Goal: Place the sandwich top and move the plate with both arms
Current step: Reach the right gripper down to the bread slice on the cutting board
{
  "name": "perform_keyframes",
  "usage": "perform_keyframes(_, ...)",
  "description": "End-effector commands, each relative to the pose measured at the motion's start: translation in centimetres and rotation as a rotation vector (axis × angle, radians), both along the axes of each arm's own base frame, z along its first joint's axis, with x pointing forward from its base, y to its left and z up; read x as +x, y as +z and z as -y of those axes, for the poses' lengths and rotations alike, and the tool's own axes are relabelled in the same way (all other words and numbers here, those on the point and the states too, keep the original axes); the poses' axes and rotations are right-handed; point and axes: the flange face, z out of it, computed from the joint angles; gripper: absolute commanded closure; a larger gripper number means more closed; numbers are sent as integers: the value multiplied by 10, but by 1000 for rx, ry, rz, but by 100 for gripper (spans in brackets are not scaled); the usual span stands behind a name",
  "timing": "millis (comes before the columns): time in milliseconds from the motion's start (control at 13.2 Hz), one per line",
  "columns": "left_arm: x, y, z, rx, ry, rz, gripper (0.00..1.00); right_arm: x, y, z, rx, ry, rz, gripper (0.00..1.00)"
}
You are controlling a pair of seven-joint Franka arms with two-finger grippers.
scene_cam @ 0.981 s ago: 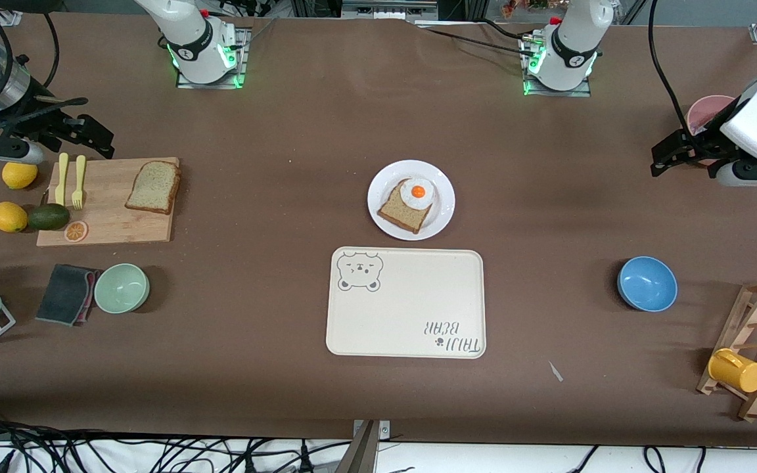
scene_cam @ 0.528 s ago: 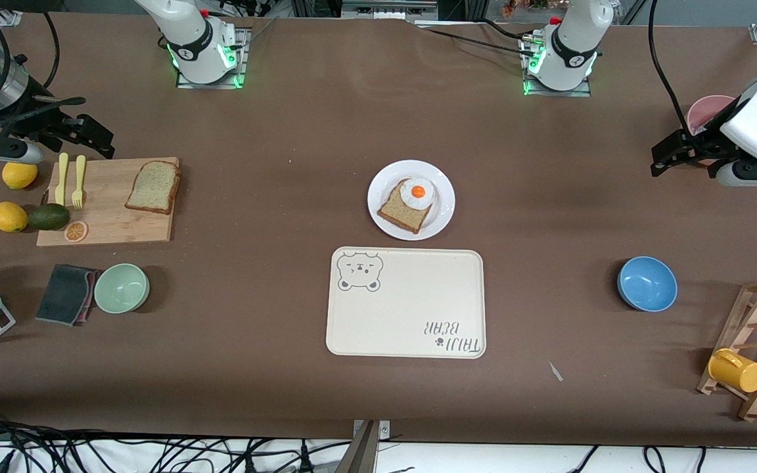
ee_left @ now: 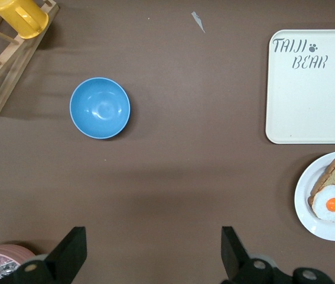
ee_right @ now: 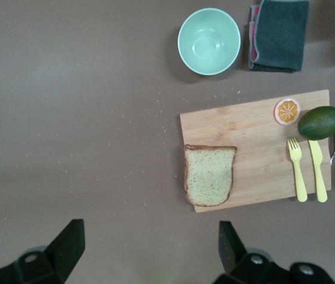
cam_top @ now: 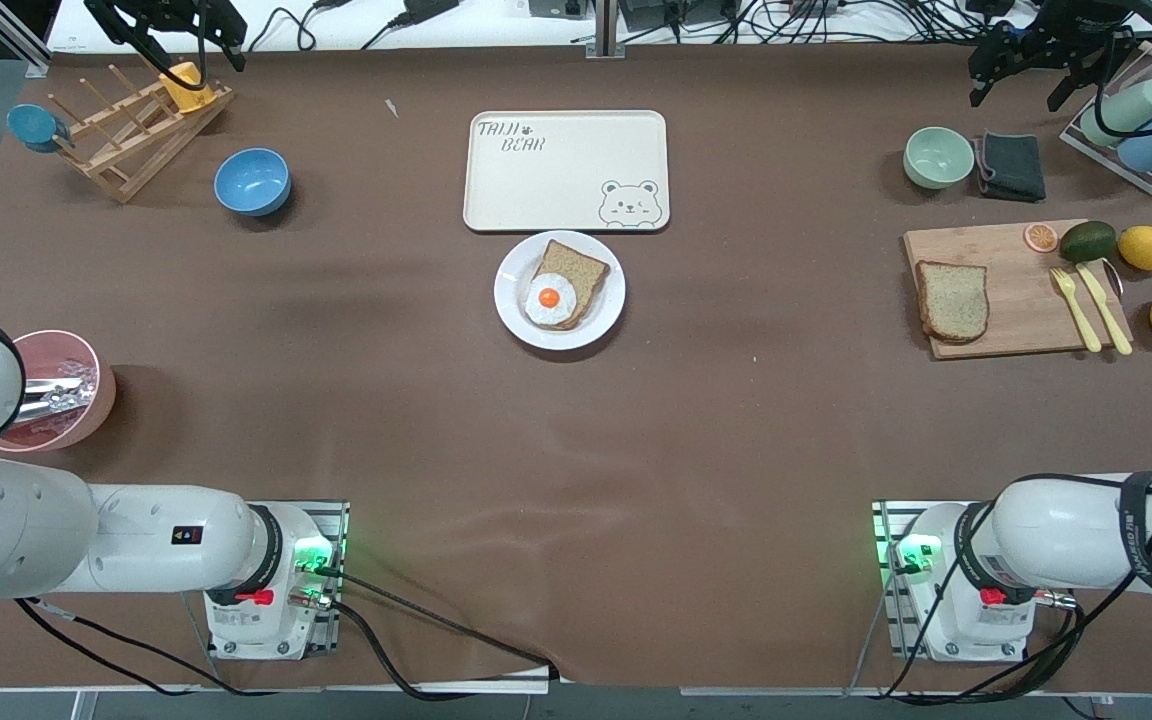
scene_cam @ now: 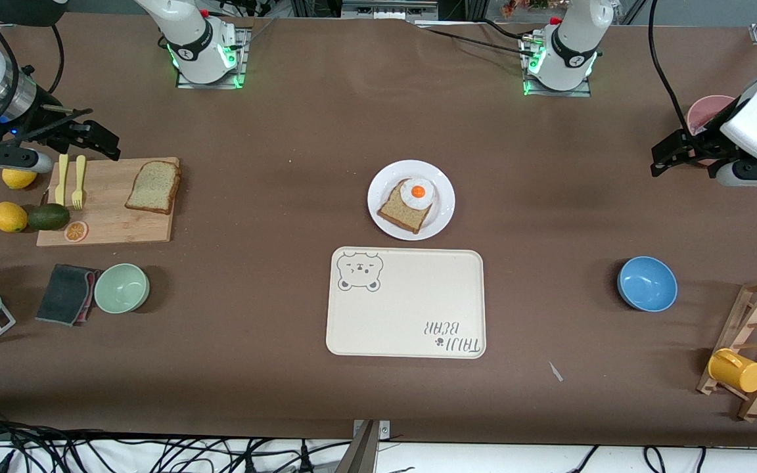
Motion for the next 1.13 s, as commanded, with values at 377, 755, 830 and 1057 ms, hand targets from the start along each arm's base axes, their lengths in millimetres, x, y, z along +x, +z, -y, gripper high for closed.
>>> perform_keyframes(377, 1, 4, -1, -15, 0, -3, 0, 3, -60, -22, 1, 49, -39, 0)
perform_keyframes(755, 1, 4, -1, -15, 0, -3, 0, -21, -156, -26, -105, 97, -28, 0)
perform_keyframes(830, 1, 4, -2, -15, 1, -3, 0, -25, -174, -14, -113, 72, -30, 0)
perform_keyframes(1057, 1, 4, -2, -15, 1, -3, 0, -33, -213, -11, -127, 12, -73, 0)
